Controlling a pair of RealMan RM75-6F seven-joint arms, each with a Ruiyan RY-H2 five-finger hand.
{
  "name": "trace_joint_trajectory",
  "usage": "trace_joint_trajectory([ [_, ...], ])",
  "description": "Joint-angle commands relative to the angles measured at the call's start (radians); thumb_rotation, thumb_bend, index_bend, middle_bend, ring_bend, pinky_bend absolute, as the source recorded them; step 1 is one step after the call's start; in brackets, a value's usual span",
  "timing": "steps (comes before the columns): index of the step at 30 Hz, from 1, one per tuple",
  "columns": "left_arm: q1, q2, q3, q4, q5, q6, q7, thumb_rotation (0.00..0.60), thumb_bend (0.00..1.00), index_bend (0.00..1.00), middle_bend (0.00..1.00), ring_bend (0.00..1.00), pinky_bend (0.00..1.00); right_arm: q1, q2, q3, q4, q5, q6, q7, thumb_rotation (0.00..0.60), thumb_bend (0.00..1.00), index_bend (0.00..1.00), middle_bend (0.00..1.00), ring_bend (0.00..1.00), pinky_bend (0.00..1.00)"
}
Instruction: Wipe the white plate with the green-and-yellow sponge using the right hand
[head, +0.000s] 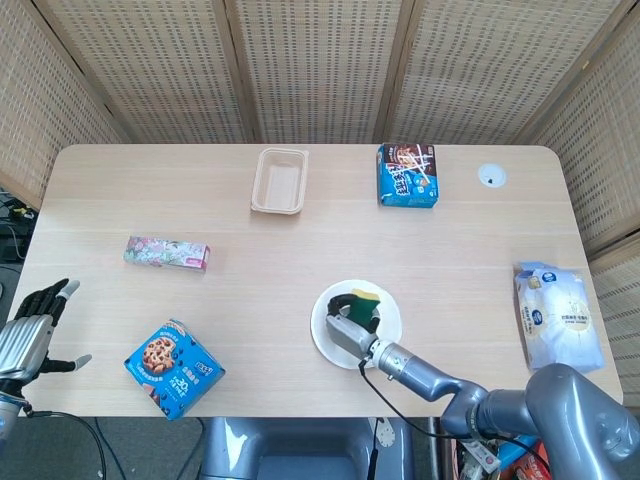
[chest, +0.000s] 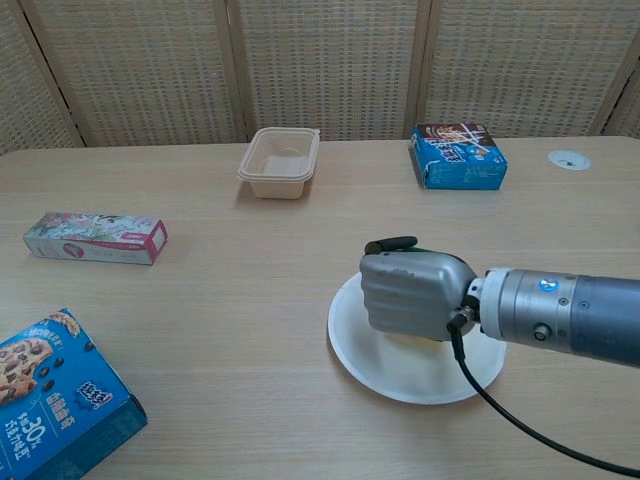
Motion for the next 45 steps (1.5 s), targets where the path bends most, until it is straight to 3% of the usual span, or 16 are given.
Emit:
trace_joint_trajectory([
  [1, -0.002, 0.0, 0.0, 0.001, -0.004, -0.005, -0.001, 0.6, 0.0, 0.0, 0.0, 0.0, 0.0, -0.013, -0.013, -0.013, 0.022, -0.018, -0.015, 0.006, 0.6, 0.53, 0.59, 0.56, 0.51, 0.61],
  [12, -0.005, -0.001, 0.001, 0.0, -0.009, -0.008, 0.004, 0.6, 0.0, 0.0, 0.0, 0.0, 0.0, -0.04, -0.046, -0.007, 0.08, -0.043, -0.044, 0.021, 0.6, 0.53, 0.59, 0.56, 0.52, 0.62],
  [21, -0.005, -0.002, 0.005, -0.001, -0.006, -0.009, 0.006, 0.6, 0.0, 0.0, 0.0, 0.0, 0.0, -0.027, 0.018, 0.053, 0.026, -0.1, 0.002, 0.115, 0.6, 0.53, 0.59, 0.56, 0.52, 0.62],
  [25, -0.005, -0.002, 0.006, -0.003, -0.006, -0.008, 0.009, 0.6, 0.0, 0.0, 0.0, 0.0, 0.0, -0.032, 0.082, 0.113, -0.061, -0.074, 0.022, 0.318, 0.6, 0.53, 0.59, 0.56, 0.52, 0.61],
  [27, -0.005, -0.002, 0.007, -0.005, -0.007, -0.009, 0.011, 0.6, 0.0, 0.0, 0.0, 0.0, 0.0, -0.05, 0.105, 0.148, -0.104, -0.044, 0.043, 0.441, 0.6, 0.53, 0.59, 0.56, 0.52, 0.53],
  [29, -0.006, -0.003, 0.009, -0.007, -0.006, -0.01, 0.015, 0.6, 0.0, 0.0, 0.0, 0.0, 0.0, -0.076, 0.124, 0.183, -0.156, -0.001, 0.057, 0.591, 0.6, 0.53, 0.59, 0.48, 0.41, 0.29],
  [30, -0.006, -0.004, 0.009, -0.007, -0.006, -0.01, 0.017, 0.6, 0.0, 0.0, 0.0, 0.0, 0.0, -0.086, 0.131, 0.196, -0.178, 0.019, 0.056, 0.654, 0.6, 0.53, 0.59, 0.45, 0.36, 0.22],
  [32, -0.007, -0.005, 0.011, -0.009, -0.005, -0.012, 0.021, 0.6, 0.0, 0.0, 0.0, 0.0, 0.0, -0.109, 0.15, 0.231, -0.24, 0.086, 0.035, 0.819, 0.6, 0.53, 0.59, 0.3, 0.14, 0.03],
  [35, -0.008, -0.007, 0.011, -0.012, -0.007, -0.013, 0.027, 0.6, 0.0, 0.0, 0.0, 0.0, 0.0, -0.12, 0.174, 0.259, -0.289, 0.128, 0.001, 0.969, 0.6, 0.53, 0.59, 0.17, 0.0, 0.0],
  [42, -0.007, -0.009, 0.014, -0.014, -0.006, -0.007, 0.038, 0.6, 0.0, 0.0, 0.0, 0.0, 0.0, -0.143, 0.172, 0.292, -0.312, 0.192, -0.047, 1.191, 0.6, 0.53, 0.59, 0.11, 0.0, 0.0],
  [45, -0.005, -0.008, 0.015, -0.018, -0.004, -0.005, 0.036, 0.6, 0.0, 0.0, 0.0, 0.0, 0.0, -0.148, 0.159, 0.308, -0.312, 0.27, -0.101, 1.279, 0.6, 0.53, 0.59, 0.1, 0.0, 0.0],
])
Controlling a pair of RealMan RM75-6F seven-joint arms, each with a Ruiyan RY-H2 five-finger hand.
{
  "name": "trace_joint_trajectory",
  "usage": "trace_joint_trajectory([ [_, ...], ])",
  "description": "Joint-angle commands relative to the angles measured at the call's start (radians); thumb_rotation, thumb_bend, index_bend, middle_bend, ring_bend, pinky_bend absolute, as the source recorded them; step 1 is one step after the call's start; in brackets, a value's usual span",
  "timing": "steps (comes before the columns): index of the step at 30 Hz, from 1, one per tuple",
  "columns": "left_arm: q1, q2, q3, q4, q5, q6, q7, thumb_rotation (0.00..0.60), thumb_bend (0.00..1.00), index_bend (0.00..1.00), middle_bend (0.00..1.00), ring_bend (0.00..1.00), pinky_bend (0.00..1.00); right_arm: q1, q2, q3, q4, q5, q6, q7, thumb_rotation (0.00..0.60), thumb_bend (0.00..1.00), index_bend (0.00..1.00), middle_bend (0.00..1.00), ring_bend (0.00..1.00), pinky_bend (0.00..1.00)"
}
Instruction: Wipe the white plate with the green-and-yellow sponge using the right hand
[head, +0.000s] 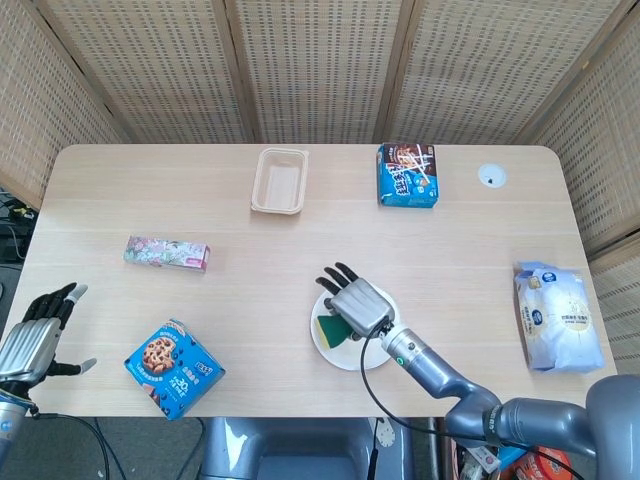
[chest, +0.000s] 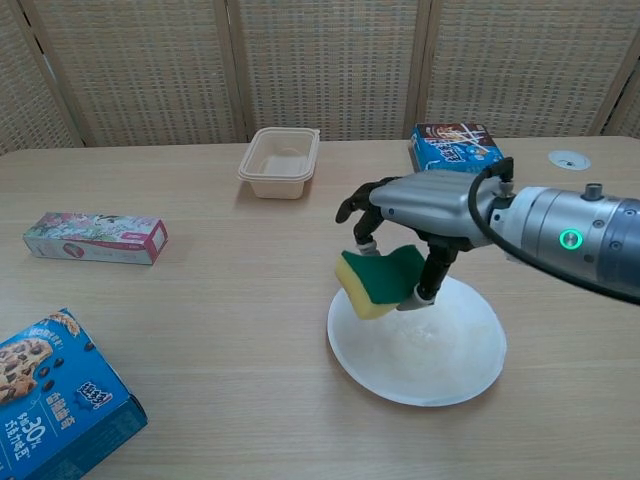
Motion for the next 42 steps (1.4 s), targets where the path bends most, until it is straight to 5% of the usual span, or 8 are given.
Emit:
trace_joint_trajectory([
  [1, 0.001, 0.001, 0.001, -0.002, 0.002, 0.001, -0.002, 0.6, 0.0, 0.0, 0.0, 0.0, 0.0, -0.015, -0.003, 0.037, -0.019, 0.118, -0.087, 0.113, 0.6, 0.53, 0.59, 0.09, 0.0, 0.0],
  [12, 0.0, -0.004, -0.001, 0.005, -0.005, 0.002, 0.004, 0.6, 0.0, 0.0, 0.0, 0.0, 0.0, -0.005, -0.091, 0.07, 0.031, 0.302, -0.149, 0.218, 0.6, 0.57, 0.59, 0.0, 0.0, 0.0],
  [23, -0.006, -0.008, 0.0, 0.009, -0.016, -0.01, 0.01, 0.6, 0.0, 0.0, 0.0, 0.0, 0.0, 0.019, -0.173, 0.091, 0.142, 0.273, -0.138, 0.248, 0.6, 0.63, 0.61, 0.0, 0.0, 0.0],
  [42, -0.01, -0.009, -0.002, 0.016, -0.025, -0.017, 0.01, 0.6, 0.0, 0.0, 0.0, 0.0, 0.0, -0.011, -0.292, 0.045, 0.338, 0.207, -0.136, 0.305, 0.6, 0.66, 0.67, 0.0, 0.0, 0.0],
])
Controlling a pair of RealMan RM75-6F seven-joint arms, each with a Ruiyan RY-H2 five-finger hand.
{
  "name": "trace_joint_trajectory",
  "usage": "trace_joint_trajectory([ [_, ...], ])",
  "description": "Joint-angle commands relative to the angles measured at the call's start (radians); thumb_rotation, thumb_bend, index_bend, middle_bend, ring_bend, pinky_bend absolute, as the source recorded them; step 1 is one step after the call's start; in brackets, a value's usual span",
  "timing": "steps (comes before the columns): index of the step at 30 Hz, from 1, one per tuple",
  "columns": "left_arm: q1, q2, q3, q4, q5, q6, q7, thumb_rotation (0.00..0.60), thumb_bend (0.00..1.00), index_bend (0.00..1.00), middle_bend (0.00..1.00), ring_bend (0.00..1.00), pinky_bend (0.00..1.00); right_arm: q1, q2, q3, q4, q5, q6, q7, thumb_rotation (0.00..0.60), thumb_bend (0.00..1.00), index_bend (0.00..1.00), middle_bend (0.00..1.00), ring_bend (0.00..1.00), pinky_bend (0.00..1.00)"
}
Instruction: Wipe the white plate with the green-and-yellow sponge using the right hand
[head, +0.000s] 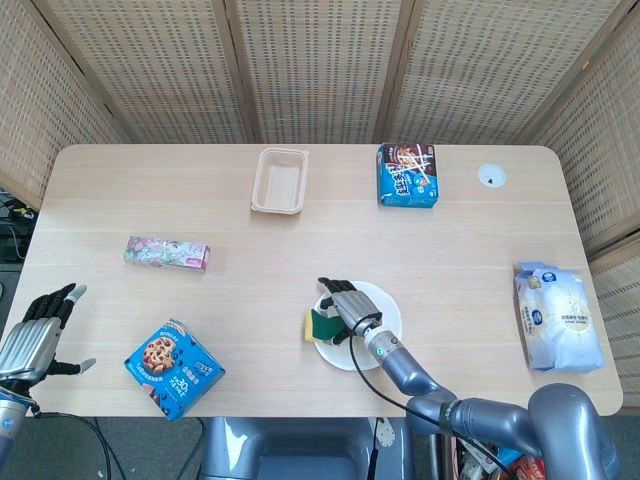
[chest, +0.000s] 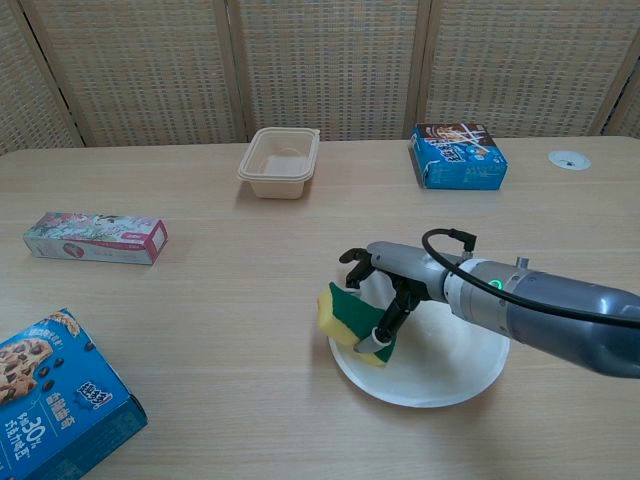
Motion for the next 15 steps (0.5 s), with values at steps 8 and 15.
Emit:
trace_joint_trajectory([
  [8, 0.001, 0.0, 0.001, -0.002, 0.004, 0.003, -0.003, 0.6, 0.0, 0.0, 0.0, 0.0, 0.0, -0.039, -0.023, -0.028, 0.073, -0.106, -0.003, 0.089, 0.6, 0.66, 0.68, 0.0, 0.0, 0.0],
  [15, 0.004, 0.0, 0.004, -0.004, 0.011, 0.007, -0.006, 0.6, 0.0, 0.0, 0.0, 0.0, 0.0, -0.053, -0.014, -0.027, 0.062, -0.128, -0.005, 0.1, 0.6, 0.66, 0.68, 0.0, 0.0, 0.0],
])
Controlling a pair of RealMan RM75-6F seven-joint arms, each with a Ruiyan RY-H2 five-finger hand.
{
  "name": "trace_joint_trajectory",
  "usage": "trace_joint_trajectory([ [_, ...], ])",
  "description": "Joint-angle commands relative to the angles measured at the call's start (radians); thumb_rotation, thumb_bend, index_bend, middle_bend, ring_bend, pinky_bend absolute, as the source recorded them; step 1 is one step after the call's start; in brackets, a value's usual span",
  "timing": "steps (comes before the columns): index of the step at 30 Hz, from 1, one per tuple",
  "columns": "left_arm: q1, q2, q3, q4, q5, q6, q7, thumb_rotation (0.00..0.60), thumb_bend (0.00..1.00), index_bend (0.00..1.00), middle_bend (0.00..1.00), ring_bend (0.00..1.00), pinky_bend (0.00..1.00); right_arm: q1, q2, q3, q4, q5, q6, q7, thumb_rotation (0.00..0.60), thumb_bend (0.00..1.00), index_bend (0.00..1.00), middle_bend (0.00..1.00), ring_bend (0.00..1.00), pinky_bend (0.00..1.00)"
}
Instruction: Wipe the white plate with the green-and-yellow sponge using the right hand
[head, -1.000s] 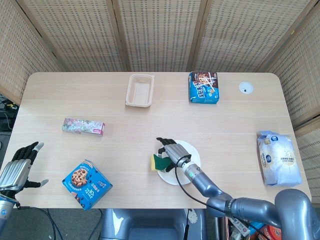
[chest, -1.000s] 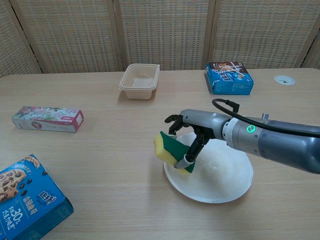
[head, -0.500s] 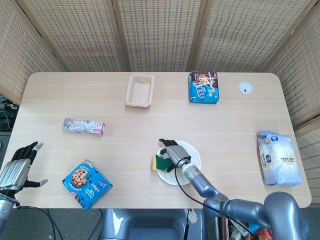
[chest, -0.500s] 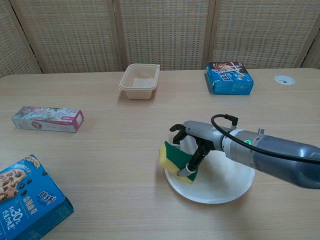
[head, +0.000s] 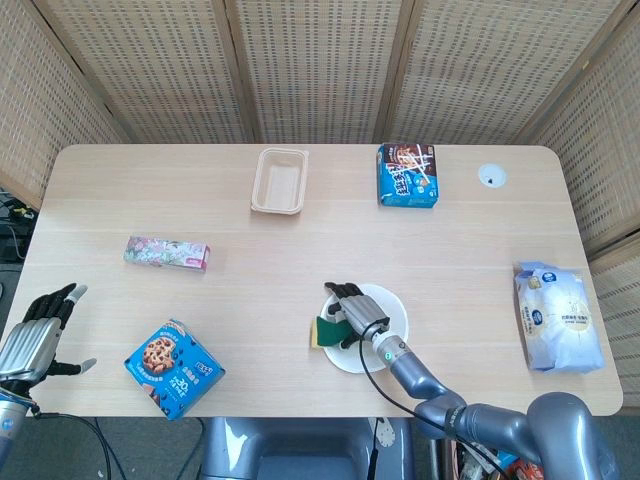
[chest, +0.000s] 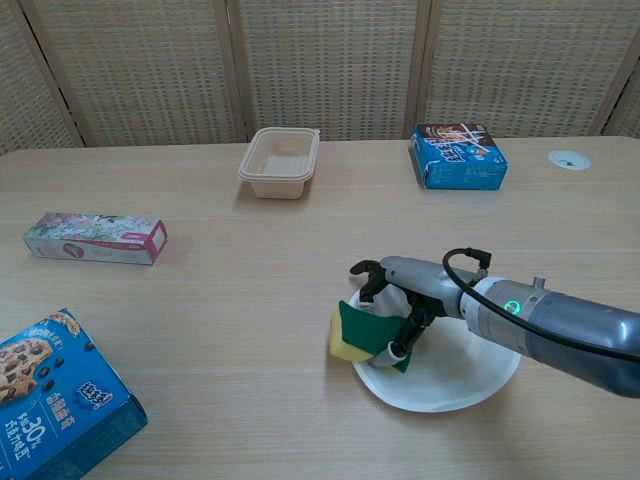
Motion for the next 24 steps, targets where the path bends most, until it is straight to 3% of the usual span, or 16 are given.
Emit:
trace_joint_trajectory([
  [1, 0.0, 0.0, 0.0, -0.001, 0.0, -0.001, 0.0, 0.6, 0.0, 0.0, 0.0, 0.0, 0.0, -0.003, 0.018, 0.012, -0.037, -0.016, 0.01, 0.007, 0.6, 0.66, 0.68, 0.0, 0.0, 0.0],
  [7, -0.001, 0.0, 0.001, 0.0, 0.001, -0.001, -0.002, 0.6, 0.0, 0.0, 0.0, 0.0, 0.0, 0.003, 0.082, 0.064, -0.158, -0.034, 0.037, 0.021, 0.6, 0.66, 0.68, 0.0, 0.0, 0.0],
  [13, 0.001, 0.003, 0.002, -0.004, 0.006, 0.001, -0.005, 0.6, 0.0, 0.0, 0.0, 0.0, 0.0, 0.007, 0.116, 0.1, -0.195, 0.001, 0.046, 0.008, 0.6, 0.66, 0.68, 0.0, 0.0, 0.0],
  [24, -0.002, 0.005, 0.002, -0.006, 0.014, -0.002, -0.009, 0.6, 0.0, 0.0, 0.0, 0.0, 0.0, -0.017, 0.109, 0.047, -0.141, 0.024, 0.012, 0.006, 0.6, 0.66, 0.68, 0.0, 0.0, 0.0],
])
